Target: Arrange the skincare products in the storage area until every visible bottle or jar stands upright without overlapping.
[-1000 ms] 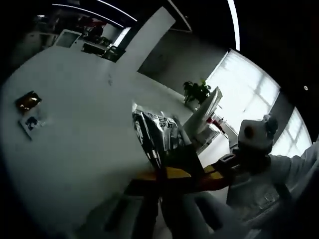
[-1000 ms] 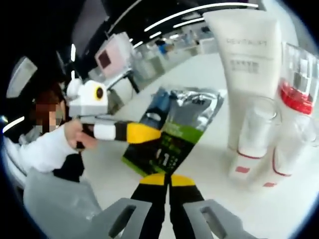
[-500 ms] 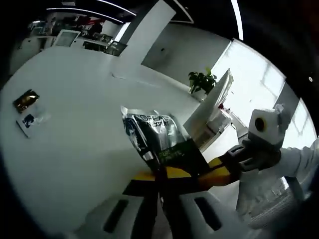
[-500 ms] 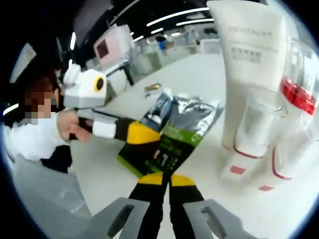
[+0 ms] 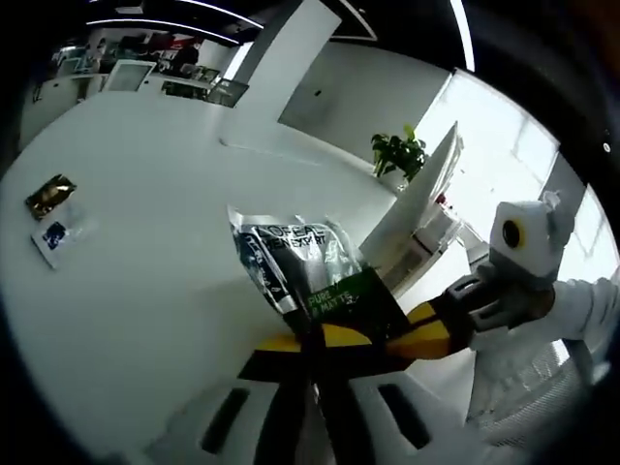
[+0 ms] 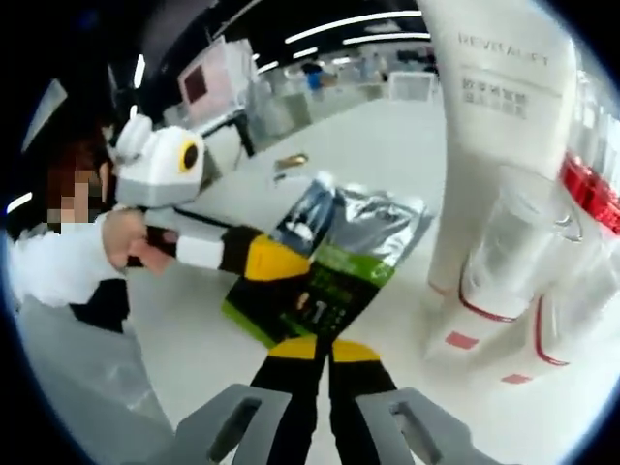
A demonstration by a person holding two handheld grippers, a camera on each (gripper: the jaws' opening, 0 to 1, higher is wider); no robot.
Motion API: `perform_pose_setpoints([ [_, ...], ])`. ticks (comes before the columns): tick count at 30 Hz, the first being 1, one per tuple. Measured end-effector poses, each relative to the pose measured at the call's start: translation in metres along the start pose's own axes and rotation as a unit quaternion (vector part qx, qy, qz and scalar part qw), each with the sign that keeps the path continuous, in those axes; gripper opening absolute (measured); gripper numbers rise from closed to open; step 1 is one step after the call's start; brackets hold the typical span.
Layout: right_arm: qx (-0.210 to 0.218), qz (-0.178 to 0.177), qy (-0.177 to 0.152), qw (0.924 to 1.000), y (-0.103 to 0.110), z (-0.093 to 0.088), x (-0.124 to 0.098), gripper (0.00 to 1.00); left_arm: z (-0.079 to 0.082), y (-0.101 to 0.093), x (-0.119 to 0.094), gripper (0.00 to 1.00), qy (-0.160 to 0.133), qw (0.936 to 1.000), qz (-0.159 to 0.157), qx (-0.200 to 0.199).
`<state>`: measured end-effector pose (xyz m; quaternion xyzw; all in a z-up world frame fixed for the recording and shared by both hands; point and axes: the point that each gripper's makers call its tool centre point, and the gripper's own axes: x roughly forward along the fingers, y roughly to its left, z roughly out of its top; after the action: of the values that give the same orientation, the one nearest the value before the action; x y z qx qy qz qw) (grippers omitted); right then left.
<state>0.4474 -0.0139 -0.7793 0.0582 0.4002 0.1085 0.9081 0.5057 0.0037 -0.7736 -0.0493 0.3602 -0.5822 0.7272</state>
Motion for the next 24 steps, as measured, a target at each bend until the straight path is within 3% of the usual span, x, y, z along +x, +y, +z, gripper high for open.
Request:
perform_pose_setpoints([
  [24, -0.050, -0.033, 0.011, 0.9982, -0.014, -0.004, 0.006, 0.00, -0.002, 0.005, 0.011, 0.02, 0.001, 1.0000, 0.001, -0.001],
])
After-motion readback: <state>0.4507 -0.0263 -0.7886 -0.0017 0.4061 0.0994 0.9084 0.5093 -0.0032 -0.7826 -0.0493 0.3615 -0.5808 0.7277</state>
